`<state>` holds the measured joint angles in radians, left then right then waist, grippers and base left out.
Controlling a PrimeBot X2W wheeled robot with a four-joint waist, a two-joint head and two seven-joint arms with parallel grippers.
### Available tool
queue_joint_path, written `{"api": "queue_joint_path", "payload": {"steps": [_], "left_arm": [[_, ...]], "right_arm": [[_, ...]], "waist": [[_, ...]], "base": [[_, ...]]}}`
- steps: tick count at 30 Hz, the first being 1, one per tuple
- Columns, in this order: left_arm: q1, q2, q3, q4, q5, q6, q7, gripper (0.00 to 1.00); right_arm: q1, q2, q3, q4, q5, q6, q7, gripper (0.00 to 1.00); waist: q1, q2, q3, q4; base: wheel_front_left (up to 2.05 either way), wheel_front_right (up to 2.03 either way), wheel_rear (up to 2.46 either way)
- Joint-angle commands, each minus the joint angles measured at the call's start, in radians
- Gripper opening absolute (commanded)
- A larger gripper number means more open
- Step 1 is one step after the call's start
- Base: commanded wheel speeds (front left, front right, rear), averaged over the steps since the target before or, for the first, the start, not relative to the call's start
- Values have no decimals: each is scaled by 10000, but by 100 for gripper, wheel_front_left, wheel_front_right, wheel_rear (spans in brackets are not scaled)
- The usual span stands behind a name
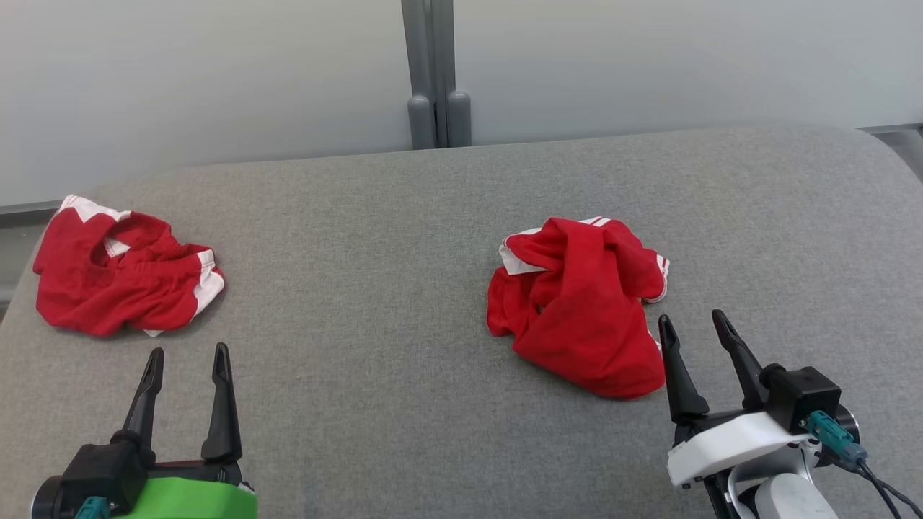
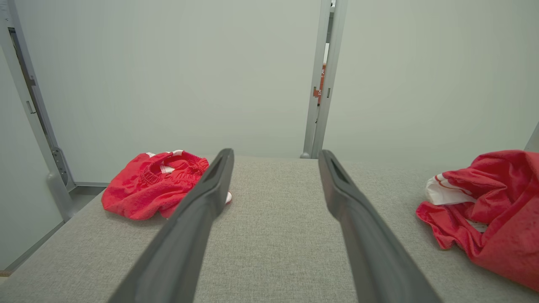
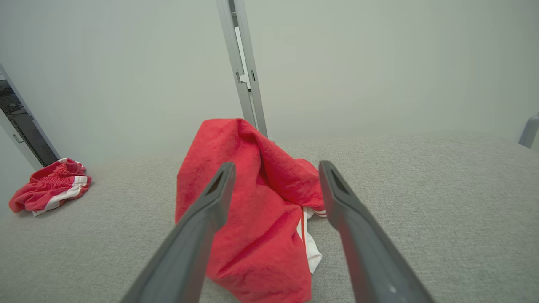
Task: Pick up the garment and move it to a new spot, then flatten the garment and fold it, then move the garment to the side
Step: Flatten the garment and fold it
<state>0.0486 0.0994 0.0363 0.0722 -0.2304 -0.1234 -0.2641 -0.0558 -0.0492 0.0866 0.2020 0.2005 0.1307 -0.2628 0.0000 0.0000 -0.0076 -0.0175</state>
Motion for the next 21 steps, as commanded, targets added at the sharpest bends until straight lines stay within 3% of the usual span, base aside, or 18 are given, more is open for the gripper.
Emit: {"api": "queue_joint_path", "payload": {"steps": [1,21], "left_arm": [[-2,-29,60,57,93,-37,-7,100],[-107,-83,114,222,216,-86,-7,100]], "right_arm": [[48,-22,-8,31,-17,1,-31,100],[27,-33,-55,117,-28,1,-31,100]], "waist": [[0,0,-4,-10],[0,0,3,-53]], "base": [[0,0,0],[0,0,0]]}}
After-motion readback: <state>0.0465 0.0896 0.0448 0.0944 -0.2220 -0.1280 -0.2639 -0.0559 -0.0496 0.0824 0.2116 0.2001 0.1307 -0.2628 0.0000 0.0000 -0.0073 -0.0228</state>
